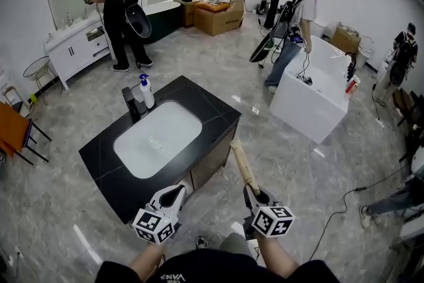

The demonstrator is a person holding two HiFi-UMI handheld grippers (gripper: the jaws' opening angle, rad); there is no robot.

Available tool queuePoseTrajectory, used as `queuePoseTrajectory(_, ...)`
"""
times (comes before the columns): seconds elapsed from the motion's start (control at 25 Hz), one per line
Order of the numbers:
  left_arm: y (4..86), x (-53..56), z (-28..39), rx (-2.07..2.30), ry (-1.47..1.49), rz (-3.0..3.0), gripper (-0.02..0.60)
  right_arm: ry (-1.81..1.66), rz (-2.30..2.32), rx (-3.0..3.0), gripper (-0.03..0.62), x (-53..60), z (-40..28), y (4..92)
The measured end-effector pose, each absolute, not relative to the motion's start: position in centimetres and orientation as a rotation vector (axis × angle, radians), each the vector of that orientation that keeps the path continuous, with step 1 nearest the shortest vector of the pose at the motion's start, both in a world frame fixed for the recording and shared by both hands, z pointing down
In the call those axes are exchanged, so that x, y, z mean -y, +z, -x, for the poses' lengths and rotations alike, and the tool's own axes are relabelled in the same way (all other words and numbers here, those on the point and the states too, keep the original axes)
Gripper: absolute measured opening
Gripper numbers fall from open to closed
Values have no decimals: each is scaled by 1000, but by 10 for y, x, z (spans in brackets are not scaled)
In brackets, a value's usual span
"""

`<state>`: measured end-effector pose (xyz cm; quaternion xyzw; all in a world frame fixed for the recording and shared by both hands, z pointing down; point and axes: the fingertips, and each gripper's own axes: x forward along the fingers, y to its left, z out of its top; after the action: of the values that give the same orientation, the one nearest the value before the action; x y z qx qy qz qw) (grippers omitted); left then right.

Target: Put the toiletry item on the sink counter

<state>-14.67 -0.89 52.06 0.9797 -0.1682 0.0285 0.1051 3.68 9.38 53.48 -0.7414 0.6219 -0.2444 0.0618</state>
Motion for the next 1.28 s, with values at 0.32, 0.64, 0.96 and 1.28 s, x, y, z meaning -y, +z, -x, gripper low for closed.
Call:
queuePoseTrajectory(0.32, 530, 45, 112, 566, 116, -2854, 8, -791, 2206, -1915, 38, -47, -81, 547)
queuePoseTrajectory(0.64, 519, 81, 49, 709, 105, -2833, 8, -816, 2127, -2046, 38, 5, -149, 541)
queuePoseTrajectory(0.96, 519, 100, -9, 856, 74, -2798, 8, -821, 2060, -2181, 38, 40, -216, 546)
queuePoseTrajectory(1.28, 525, 95, -44, 973, 64, -2730, 8, -856, 1994, -2297, 38, 57, -258, 556)
